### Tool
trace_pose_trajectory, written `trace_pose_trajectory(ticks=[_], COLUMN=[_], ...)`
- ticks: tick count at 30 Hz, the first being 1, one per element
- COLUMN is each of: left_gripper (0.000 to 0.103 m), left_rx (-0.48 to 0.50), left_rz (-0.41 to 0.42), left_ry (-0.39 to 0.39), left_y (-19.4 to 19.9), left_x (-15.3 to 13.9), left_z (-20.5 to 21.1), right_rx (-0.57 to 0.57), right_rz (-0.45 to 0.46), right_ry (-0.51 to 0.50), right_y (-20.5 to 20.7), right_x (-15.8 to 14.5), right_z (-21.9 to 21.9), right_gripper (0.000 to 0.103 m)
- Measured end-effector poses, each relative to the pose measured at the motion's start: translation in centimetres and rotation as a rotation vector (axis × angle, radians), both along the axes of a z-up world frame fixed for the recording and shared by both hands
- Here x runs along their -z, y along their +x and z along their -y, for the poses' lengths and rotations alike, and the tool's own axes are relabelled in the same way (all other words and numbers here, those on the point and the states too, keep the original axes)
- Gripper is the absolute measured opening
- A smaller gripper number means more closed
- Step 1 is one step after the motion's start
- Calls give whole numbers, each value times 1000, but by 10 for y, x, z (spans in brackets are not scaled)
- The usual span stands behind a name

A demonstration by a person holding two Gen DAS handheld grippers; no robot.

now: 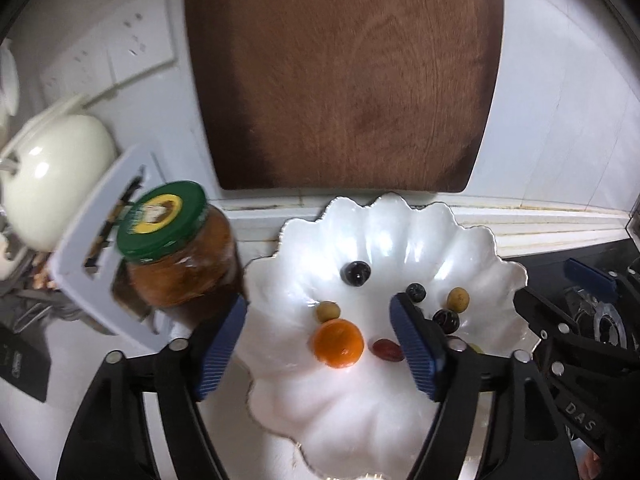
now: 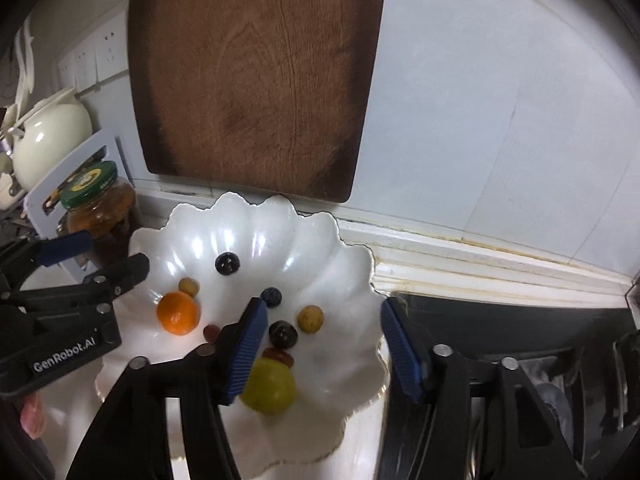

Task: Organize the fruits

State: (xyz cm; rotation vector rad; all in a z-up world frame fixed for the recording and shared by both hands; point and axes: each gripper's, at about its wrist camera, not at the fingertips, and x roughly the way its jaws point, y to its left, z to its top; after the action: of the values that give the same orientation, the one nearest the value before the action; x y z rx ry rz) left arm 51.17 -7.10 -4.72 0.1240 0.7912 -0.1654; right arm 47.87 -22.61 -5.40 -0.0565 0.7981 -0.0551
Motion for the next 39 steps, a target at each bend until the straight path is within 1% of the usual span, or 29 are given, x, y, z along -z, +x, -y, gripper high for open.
trace_pose_trajectory(ticks=[4,9,15,18,23,26,28,33,39], left_gripper=[84,90,96,96,98,99,99,101,103], left_rx=[-24,-58,-78,-79,-79,-61,-60,-58,-52], left_rz=[48,132,234,276,324,330,338,381,410], left_ry=[21,22,38,33,8,-27,-35,-25,-15], left_y=[-27,-75,-135,-166,-213,-239,-254,-297,-337], left_x=[-14,-36,-57,-66,-79,-85,-87,-94,-97], left_z=[-6,-18,-21,-18,-17,-20,-20,-20,-19], right_rx=[-7,0,-1,-14,-17,-15,-19,-19,-2], right_rz=[49,115,171,201,270,300,313,344,371], right_ry=[-9,4,34,32,31,30,34,34,27], right_y=[-25,-65,-114,-140,-187,-211,-227,-267,-312], right_x=[-13,-33,-54,-62,-77,-83,-87,-93,-97], right_z=[0,1,4,2,4,3,2,-1,-1], right_gripper=[68,78,78,78,78,78,78,78,78])
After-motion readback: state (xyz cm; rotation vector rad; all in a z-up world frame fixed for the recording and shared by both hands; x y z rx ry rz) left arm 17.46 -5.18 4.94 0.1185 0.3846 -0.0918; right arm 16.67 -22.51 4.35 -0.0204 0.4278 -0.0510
